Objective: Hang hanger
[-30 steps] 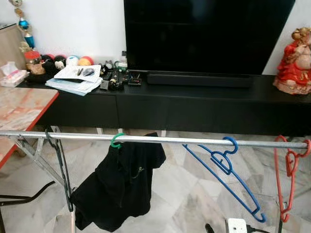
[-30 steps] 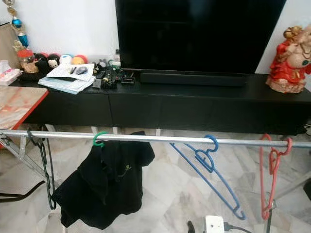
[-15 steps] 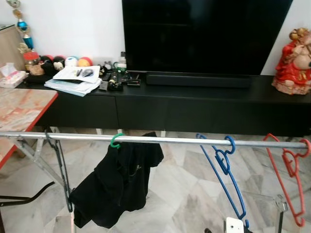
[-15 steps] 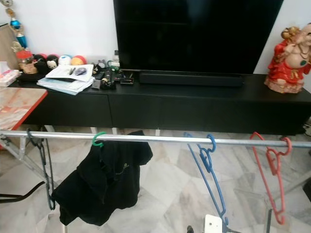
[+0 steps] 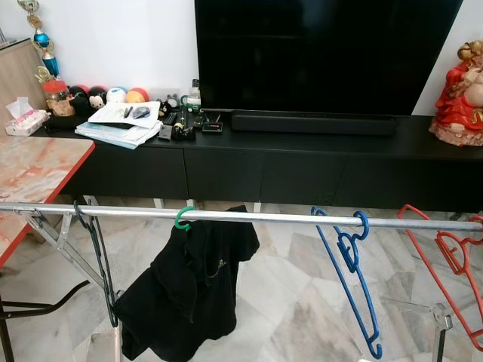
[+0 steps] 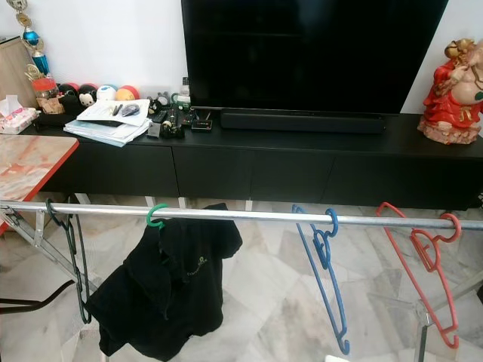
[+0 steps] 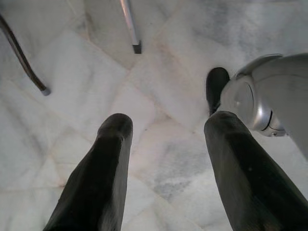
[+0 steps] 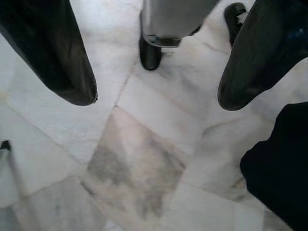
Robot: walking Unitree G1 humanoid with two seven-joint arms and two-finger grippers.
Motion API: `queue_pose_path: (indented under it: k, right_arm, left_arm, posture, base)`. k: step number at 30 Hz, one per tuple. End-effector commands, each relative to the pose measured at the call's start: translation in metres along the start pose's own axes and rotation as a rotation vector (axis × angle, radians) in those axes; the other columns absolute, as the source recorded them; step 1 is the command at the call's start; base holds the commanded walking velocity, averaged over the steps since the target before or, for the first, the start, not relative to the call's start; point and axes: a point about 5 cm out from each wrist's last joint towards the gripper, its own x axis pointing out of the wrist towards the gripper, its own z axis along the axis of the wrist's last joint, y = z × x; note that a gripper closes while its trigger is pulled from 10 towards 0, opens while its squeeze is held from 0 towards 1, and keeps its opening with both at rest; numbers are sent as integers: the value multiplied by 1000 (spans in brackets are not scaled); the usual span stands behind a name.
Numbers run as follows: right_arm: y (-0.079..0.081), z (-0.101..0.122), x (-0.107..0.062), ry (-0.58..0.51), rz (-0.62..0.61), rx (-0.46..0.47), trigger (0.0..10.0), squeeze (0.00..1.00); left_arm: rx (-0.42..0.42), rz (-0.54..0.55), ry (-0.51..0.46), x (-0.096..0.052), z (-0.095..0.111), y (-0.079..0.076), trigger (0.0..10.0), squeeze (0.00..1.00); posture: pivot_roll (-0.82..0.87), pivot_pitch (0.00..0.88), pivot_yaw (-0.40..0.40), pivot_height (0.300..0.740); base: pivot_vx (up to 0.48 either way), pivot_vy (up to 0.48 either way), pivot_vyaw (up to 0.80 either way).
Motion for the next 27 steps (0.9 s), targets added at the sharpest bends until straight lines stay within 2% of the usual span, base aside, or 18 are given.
queue_pose_path:
  k: [1,15,24,27]
  right_arm:
    - [-3,-5,-1,24,-6,8,10000,0]
    - [-6,-8,-2,34,-2,15,10000,0]
    - [4,-8,-1,38,7,6,10000,0]
    - [9,-6,0,33,10,11,10000,0]
  left_arm:
    - [3,-3,9,-1,-3,2,10000,0]
    - [5,-8,12,-1,-3,3,10000,0]
    - [4,-9,15,-1,-3,3,10000,0]
    - [3,-9,15,-1,-3,3,10000,0]
  posture:
    - [134,0,2,740]
    - [139,0,8,740]
    - [140,0,10,740]
    - [138,0,12,740]
  base:
    - [0,0,0]
    - [0,0,0]
    - [0,0,0]
    - [-241,0,0]
